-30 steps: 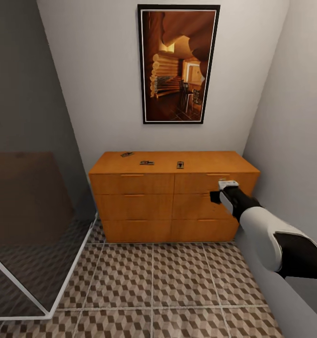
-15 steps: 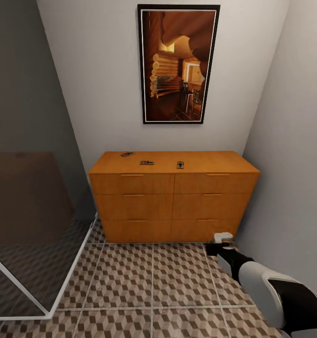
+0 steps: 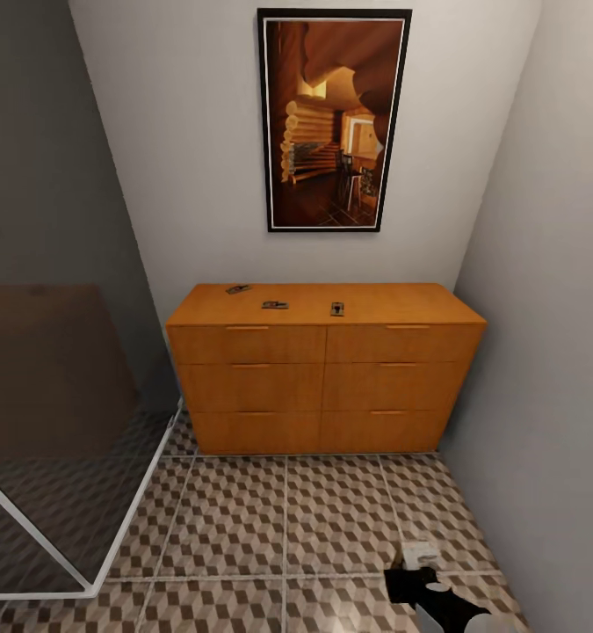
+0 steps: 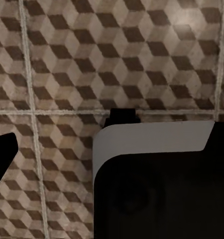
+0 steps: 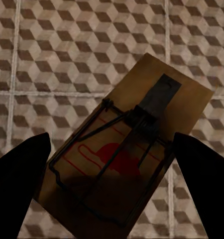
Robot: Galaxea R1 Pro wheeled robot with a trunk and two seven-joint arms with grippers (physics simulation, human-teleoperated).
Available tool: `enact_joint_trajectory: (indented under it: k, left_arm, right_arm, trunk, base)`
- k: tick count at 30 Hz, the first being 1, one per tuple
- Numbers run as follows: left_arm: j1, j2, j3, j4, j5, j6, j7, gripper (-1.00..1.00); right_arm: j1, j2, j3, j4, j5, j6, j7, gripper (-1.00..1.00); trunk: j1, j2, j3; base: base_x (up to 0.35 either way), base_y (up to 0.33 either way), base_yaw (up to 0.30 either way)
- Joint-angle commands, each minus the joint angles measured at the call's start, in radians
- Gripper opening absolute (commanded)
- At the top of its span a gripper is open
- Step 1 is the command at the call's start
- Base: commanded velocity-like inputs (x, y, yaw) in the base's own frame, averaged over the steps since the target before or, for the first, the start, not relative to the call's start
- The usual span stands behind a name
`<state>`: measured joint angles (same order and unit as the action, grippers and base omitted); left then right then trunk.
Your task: Take the four mousetraps from the cabinet in the bathroom and place them on the bathroom floor. Make sure all four end up on the same floor surface, and ensure that at least two of them are either under or directly next to the same bathroom sink.
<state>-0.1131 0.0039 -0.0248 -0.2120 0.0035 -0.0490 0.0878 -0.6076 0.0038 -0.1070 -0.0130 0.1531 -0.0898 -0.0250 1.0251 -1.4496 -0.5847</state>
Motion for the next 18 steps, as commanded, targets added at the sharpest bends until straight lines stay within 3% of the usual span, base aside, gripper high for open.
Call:
enact_joint_trajectory:
  k: [1,3,6,10,18]
  left_arm:
    - [0.000,0.000,-0.003,-0.013,0.001,-0.001,0.004,1.00]
    - [0.000,0.000,-0.002,-0.053,0.001,0.013,0.005,1.00]
    - [0.000,0.002,-0.001,-0.150,0.001,0.088,0.004,1.00]
    - [0.000,0.018,-0.001,-0.240,0.001,0.152,0.004,1.00]
    - [0.000,0.046,0.018,-0.252,0.005,0.154,0.003,1.00]
  right_arm:
    - [0.009,0.000,-0.008,0.001,0.011,-0.003,0.002,-1.00]
    - [0.037,0.001,-0.008,0.001,0.011,-0.004,0.013,-1.00]
    - [0.097,0.002,-0.008,0.001,0.011,-0.003,0.022,-1.00]
    - [0.186,0.009,-0.008,0.001,0.010,-0.002,0.023,-1.00]
    - [0.249,0.027,-0.008,0.001,0.010,-0.001,0.018,-1.00]
  trunk:
    - [0.000,0.000,-0.001]
    - [0.000,0.000,-0.001]
    - [0.000,0.000,-0.001]
    - [0.000,0.000,-0.001]
    - [0.000,0.000,-0.001]
  base:
    - [0.000,0.000,0.000]
    - [0.000,0.000,0.000]
    - [0.000,0.000,0.000]
    - [0.000,0.000,0.000]
    - [0.000,0.000,0.000]
